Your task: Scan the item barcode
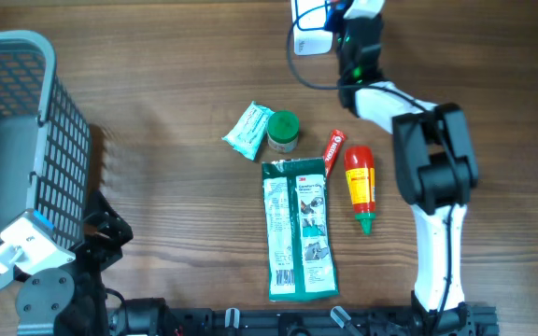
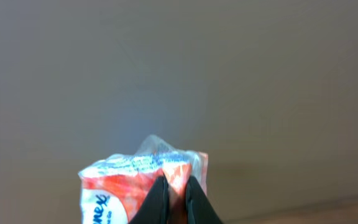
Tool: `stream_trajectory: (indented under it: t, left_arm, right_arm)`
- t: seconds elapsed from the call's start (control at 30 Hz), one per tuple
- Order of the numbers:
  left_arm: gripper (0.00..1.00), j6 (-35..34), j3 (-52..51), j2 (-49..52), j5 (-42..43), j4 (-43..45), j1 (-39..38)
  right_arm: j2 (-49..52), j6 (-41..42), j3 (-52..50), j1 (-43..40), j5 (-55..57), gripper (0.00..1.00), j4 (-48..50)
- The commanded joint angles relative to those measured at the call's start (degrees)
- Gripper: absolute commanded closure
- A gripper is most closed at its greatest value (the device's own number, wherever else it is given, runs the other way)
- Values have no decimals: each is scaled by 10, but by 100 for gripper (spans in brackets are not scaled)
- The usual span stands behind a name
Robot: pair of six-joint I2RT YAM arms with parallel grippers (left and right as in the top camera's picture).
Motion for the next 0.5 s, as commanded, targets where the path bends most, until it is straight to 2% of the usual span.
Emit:
stream_trajectory:
  t: [0.0, 0.13, 0.27, 0.37, 0.47]
  left_arm:
    - [0, -1, 0, -3, -3, 0, -3]
    - [0, -1, 0, -3, -3, 0, -3]
    - [0, -1, 0, -3, -3, 0, -3]
    - [0, -1, 0, -3, -3, 0, -3]
    - [0, -1, 0, -3, -3, 0, -3]
  right_arm:
    - [-115, -33, 12, -55, 118, 96, -81]
    - [-164, -32, 12, -135, 171, 96, -243]
    - [-168, -28, 12, -226, 182, 96, -388]
    - [-168, 39, 12, -308, 178, 96, -515]
    - [-163, 79, 7, -379, 154, 96, -590]
